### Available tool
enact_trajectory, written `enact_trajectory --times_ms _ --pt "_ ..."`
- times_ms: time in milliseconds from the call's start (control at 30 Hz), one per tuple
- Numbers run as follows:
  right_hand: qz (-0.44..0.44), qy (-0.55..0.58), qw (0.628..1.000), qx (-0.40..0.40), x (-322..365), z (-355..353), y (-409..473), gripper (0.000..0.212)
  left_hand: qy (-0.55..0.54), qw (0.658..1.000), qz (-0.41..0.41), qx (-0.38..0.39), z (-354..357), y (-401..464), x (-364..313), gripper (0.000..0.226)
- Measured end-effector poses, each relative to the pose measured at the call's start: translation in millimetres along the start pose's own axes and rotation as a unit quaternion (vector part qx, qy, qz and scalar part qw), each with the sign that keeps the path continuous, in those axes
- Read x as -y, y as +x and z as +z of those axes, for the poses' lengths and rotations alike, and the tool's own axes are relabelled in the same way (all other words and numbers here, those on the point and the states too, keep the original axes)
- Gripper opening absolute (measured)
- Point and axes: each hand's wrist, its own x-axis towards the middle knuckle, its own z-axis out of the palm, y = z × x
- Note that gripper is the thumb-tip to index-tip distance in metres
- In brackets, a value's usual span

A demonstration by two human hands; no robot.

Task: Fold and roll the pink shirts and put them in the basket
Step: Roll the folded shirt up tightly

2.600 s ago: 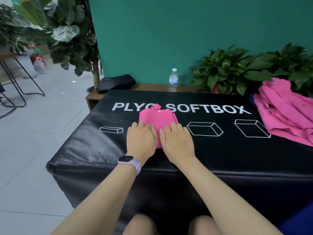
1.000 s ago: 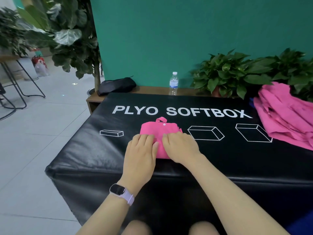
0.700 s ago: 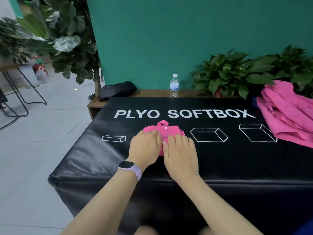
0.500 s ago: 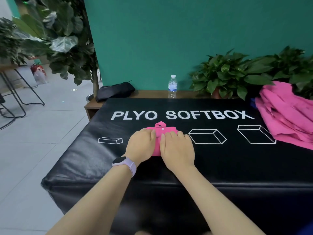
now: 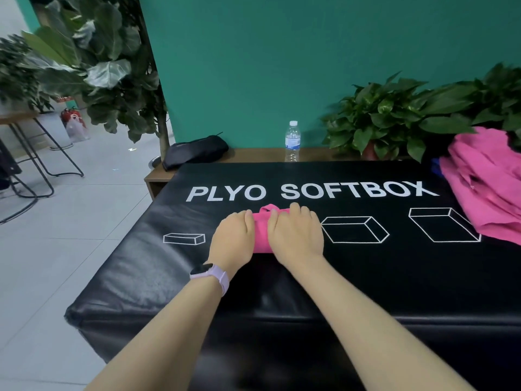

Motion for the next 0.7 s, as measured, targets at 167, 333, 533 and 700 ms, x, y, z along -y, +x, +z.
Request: enact_trajectory --times_ms 167,333,533,700 --pt "0.009 0.010 1.000 -0.015 8 -3 -14 0.061 -0.027 0.995 -0.073 0.057 -13 6 -15 0.028" --pt "-0.012 -0.010 0.999 -0.032 1 -11 -28 0.061 -0.007 0.996 -0.065 0.067 -18 -18 -19 0.033" --pt "-0.069 -0.020 0.997 -0.038 -3 -22 -64 0.058 -0.018 0.997 -0.071 0.039 -29 -62 -21 0.031" --pt "-0.172 -0.025 0.985 0.007 -17 -36 -82 0.043 0.000 1.000 -0.029 0.011 -29 -100 -24 0.034"
